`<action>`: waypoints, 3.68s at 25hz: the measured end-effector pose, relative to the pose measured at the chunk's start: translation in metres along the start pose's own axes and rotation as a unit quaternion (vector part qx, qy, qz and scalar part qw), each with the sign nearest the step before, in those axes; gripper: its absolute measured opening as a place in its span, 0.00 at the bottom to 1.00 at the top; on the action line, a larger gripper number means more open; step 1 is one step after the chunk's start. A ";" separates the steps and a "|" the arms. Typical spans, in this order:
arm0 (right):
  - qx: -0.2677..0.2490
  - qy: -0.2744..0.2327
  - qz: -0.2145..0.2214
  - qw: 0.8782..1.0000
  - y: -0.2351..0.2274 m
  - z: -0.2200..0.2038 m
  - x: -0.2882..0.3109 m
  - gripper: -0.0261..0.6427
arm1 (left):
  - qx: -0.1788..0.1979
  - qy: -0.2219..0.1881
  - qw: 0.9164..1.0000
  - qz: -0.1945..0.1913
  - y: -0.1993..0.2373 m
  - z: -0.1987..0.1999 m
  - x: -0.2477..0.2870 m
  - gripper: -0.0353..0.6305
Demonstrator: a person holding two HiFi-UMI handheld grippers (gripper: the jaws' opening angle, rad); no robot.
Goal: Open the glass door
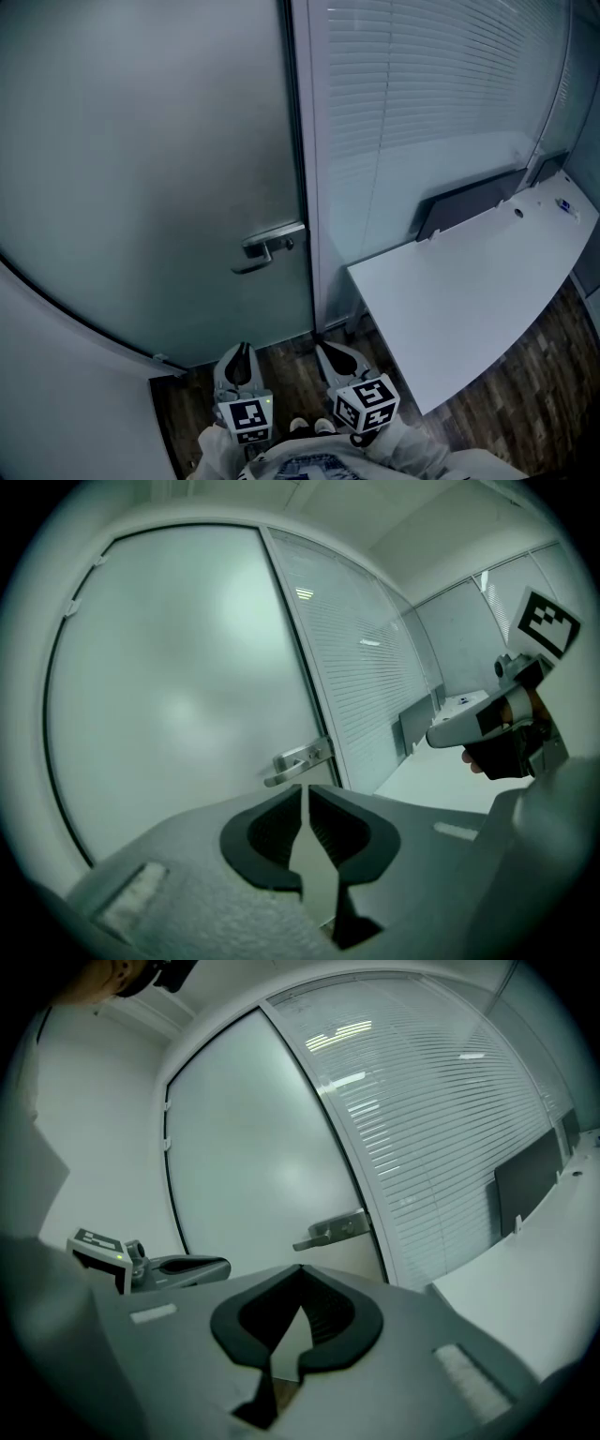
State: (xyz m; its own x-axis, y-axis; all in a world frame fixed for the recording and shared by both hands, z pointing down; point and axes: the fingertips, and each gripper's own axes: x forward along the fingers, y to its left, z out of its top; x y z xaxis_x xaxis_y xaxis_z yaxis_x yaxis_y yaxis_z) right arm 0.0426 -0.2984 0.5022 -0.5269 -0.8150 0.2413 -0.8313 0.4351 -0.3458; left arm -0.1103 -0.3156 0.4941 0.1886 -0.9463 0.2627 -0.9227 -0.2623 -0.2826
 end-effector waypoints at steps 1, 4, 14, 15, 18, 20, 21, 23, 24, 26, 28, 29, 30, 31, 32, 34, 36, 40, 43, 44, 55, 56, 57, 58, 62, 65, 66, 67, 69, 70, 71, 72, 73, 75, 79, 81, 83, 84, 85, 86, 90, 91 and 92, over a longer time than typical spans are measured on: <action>0.002 0.001 -0.003 1.000 -0.001 -0.001 0.001 0.05 | 0.005 0.005 1.000 -0.008 0.000 -0.003 0.004 0.12; 0.005 0.003 -0.011 1.000 -0.003 0.000 0.007 0.05 | 0.030 0.015 0.999 -0.026 0.000 -0.007 0.016 0.19; 0.014 0.021 -0.041 0.999 -0.007 -0.006 0.016 0.05 | 0.146 0.032 0.988 -0.043 0.024 -0.019 0.079 0.35; 0.014 0.023 -0.048 0.999 -0.010 -0.006 0.014 0.05 | 0.161 0.030 0.986 -0.038 0.027 -0.019 0.086 0.35; 0.014 0.024 -0.066 0.997 -0.018 -0.005 0.008 0.05 | 0.224 0.019 0.974 -0.018 0.038 -0.015 0.104 0.35; 0.015 0.027 -0.075 0.997 -0.021 -0.008 0.007 0.05 | 0.277 0.011 0.961 -0.008 0.042 -0.016 0.116 0.34; 0.015 0.028 -0.079 0.996 -0.023 -0.009 0.006 0.05 | 0.302 0.007 0.953 -0.007 0.042 -0.016 0.123 0.34; 0.016 0.031 -0.083 0.996 -0.023 -0.009 0.006 0.05 | 0.338 0.005 0.941 -0.014 0.040 -0.016 0.134 0.34; 0.016 0.032 -0.085 0.996 -0.022 -0.009 0.005 0.05 | 0.350 0.006 0.937 -0.019 0.039 -0.016 0.139 0.34; 0.014 0.035 -0.087 0.995 -0.021 -0.009 0.006 0.05 | 0.377 0.009 0.926 -0.024 0.037 -0.019 0.150 0.34; 0.011 0.039 -0.089 0.995 -0.019 -0.012 0.008 0.05 | 0.407 0.010 0.913 -0.026 0.035 -0.022 0.162 0.34; 0.010 0.041 -0.089 0.995 -0.019 -0.014 0.009 0.05 | 0.422 0.010 0.906 -0.027 0.034 -0.024 0.168 0.34; 0.008 0.043 -0.090 0.995 -0.018 -0.016 0.009 0.05 | 0.438 0.008 0.899 -0.027 0.033 -0.028 0.175 0.34; 0.007 0.046 -0.091 0.995 -0.018 -0.019 0.010 0.05 | 0.454 0.006 0.891 -0.027 0.031 -0.031 0.183 0.34; 0.006 0.048 -0.092 0.995 -0.018 -0.021 0.011 0.05 | 0.468 0.002 0.883 -0.026 0.030 -0.035 0.189 0.34; 0.004 0.053 -0.095 0.994 -0.018 -0.023 0.011 0.05 | 0.489 -0.004 0.872 -0.021 0.030 -0.038 0.199 0.34; 0.003 0.056 -0.100 0.993 -0.018 -0.023 0.009 0.05 | 0.498 -0.007 0.867 -0.018 0.031 -0.038 0.205 0.34; 0.004 0.059 -0.109 0.992 -0.020 -0.024 0.006 0.05 | 0.507 -0.008 0.862 -0.017 0.031 -0.039 0.215 0.34; 0.006 0.060 -0.112 0.992 -0.021 -0.027 0.004 0.05 | 0.508 -0.012 0.861 -0.011 0.032 -0.039 0.217 0.31; 0.007 0.061 -0.112 0.992 -0.021 -0.028 0.004 0.05 | 0.509 -0.015 0.860 -0.007 0.033 -0.037 0.217 0.29; 0.013 0.066 -0.108 0.992 -0.016 -0.032 0.008 0.05 | 0.507 -0.033 0.862 0.008 0.035 -0.031 0.217 0.21; 0.014 0.068 -0.108 0.992 -0.016 -0.033 0.007 0.05 | 0.498 -0.034 0.866 0.012 0.035 -0.030 0.217 0.21; 0.015 0.071 -0.108 0.992 -0.016 -0.034 0.008 0.05 | 0.487 -0.035 0.873 0.017 0.035 -0.030 0.217 0.21; 0.015 0.073 -0.108 0.991 -0.016 -0.036 0.008 0.05 | 0.473 -0.036 0.880 0.022 0.035 -0.030 0.218 0.21; 0.014 0.081 -0.103 0.991 -0.016 -0.038 0.013 0.05 | 0.411 -0.033 0.911 0.034 0.032 -0.040 0.223 0.21; 0.014 0.086 -0.101 0.991 -0.017 -0.039 0.014 0.05 | 0.350 -0.022 0.936 0.033 0.026 -0.053 0.229 0.21; 0.014 0.087 -0.101 0.991 -0.017 -0.040 0.014 0.05 | 0.330 -0.020 0.943 0.033 0.023 -0.060 0.231 0.21; 0.014 0.089 -0.101 0.991 -0.017 -0.042 0.014 0.05 | 0.314 -0.018 0.949 0.035 0.020 -0.067 0.233 0.21; 0.015 0.090 -0.102 0.991 -0.020 -0.046 0.012 0.05 | 0.288 -0.017 0.957 0.037 0.015 -0.076 0.234 0.21; 0.016 0.090 -0.103 0.991 -0.021 -0.047 0.011 0.05 | 0.281 -0.015 0.959 0.036 0.014 -0.076 0.232 0.21; 0.017 0.089 -0.104 0.990 -0.022 -0.047 0.010 0.05 | 0.280 -0.013 0.959 0.034 0.013 -0.074 0.228 0.21; 0.017 0.088 -0.104 0.990 -0.021 -0.046 0.008 0.05 | 0.283 -0.011 0.959 0.033 0.013 -0.072 0.223 0.21; 0.018 0.087 -0.104 0.991 -0.021 -0.045 0.007 0.05 | 0.287 -0.012 0.957 0.031 0.012 -0.071 0.219 0.21; 0.019 0.084 -0.101 0.991 -0.021 -0.044 0.009 0.05 | 0.293 -0.014 0.956 0.029 0.010 -0.074 0.214 0.21; 0.021 0.081 -0.093 0.992 -0.021 -0.045 0.009 0.05 | 0.289 -0.015 0.957 0.027 0.002 -0.078 0.204 0.21; 0.022 0.081 -0.089 0.992 -0.020 -0.046 0.008 0.05 | 0.294 -0.010 0.955 0.026 0.000 -0.077 0.195 0.21; 0.023 0.080 -0.086 0.993 -0.017 -0.046 0.006 0.05 | 0.304 -0.005 0.952 0.022 -0.002 -0.077 0.186 0.21; 0.023 0.080 -0.084 0.993 -0.016 -0.046 0.005 0.05 | 0.309 -0.002 0.951 0.021 -0.003 -0.077 0.181 0.21; 0.024 0.079 -0.083 0.993 -0.015 -0.045 0.004 0.05 | 0.313 0.000 0.950 0.020 -0.004 -0.077 0.178 0.21; 0.023 0.078 -0.082 0.993 -0.015 -0.045 0.003 0.05 | 0.315 0.002 0.949 0.019 -0.004 -0.077 0.174 0.20; 0.027 0.076 -0.079 0.994 -0.013 -0.046 -0.004 0.05 | 0.317 0.012 0.948 0.016 -0.006 -0.080 0.159 0.20; 0.028 0.075 -0.078 0.994 -0.014 -0.046 -0.005 0.05 | 0.318 0.016 0.948 0.015 -0.006 -0.079 0.157 0.20; 0.030 0.075 -0.077 0.994 -0.016 -0.045 -0.006 0.05 | 0.320 0.019 0.947 0.015 -0.007 -0.079 0.155 0.20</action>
State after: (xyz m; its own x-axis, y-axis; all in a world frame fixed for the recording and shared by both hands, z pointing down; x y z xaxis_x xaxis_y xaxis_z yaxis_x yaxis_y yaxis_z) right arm 0.0508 -0.2830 0.5468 -0.4187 -0.8018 0.4264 -0.8945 0.2830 -0.3461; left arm -0.1014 -0.4458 0.6096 0.1412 -0.9509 0.2753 -0.5319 -0.3075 -0.7890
